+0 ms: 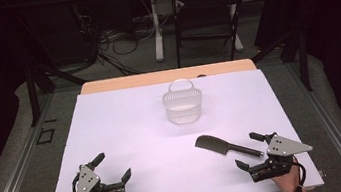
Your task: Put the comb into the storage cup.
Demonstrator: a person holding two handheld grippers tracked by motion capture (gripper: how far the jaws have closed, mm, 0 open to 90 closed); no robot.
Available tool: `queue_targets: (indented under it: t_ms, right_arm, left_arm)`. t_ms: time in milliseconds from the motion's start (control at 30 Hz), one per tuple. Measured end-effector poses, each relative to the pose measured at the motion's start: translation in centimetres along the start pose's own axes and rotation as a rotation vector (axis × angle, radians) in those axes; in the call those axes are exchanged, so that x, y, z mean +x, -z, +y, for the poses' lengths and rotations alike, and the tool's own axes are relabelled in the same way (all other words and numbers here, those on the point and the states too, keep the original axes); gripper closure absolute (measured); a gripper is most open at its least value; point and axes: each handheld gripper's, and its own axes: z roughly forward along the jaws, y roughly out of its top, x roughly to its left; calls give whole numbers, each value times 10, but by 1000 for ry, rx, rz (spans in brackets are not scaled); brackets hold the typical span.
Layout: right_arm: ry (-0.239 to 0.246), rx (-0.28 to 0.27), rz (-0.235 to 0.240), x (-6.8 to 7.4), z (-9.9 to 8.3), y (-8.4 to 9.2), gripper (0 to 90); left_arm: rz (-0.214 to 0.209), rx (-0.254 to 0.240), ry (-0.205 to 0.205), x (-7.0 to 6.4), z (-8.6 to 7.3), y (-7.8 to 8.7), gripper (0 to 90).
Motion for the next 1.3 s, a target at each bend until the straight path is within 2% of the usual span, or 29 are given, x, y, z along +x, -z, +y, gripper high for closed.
queue_targets:
  t_ms: [333, 433, 667, 833, 967, 1033, 1167, 1267, 1300]
  right_arm:
    - [-4, 22, 8, -3, -2, -3, 11]
    - [16, 27, 4, -3, 0, -4, 11]
    - [27, 58, 1, -2, 3, -6, 11]
    - [38, 101, 27, -1, 7, -17, 10]
    - [60, 142, 24, 0, 12, -23, 11]
    - [60, 156, 32, -1, 13, -25, 10]
    - [70, 225, 34, -5, 14, -34, 9]
    - [71, 238, 36, -8, 15, -36, 9]
    - [67, 260, 42, -11, 17, -37, 9]
  left_arm:
    - [-2, 7, 6, 0, 0, -4, 0]
    - [-4, 10, 1, -1, 0, -4, 0]
    - [-6, 11, 1, -1, 0, -4, 0]
    - [-9, 16, 0, -1, -1, -5, 0]
    - [-10, 18, -4, -2, -1, -3, 0]
    - [-9, 18, -4, -2, -1, -2, 0]
    - [-3, 18, 4, 0, -2, -2, 0]
    - [-8, 24, 2, 0, -3, -4, 0]
    - [-11, 29, 0, -1, -3, -4, 0]
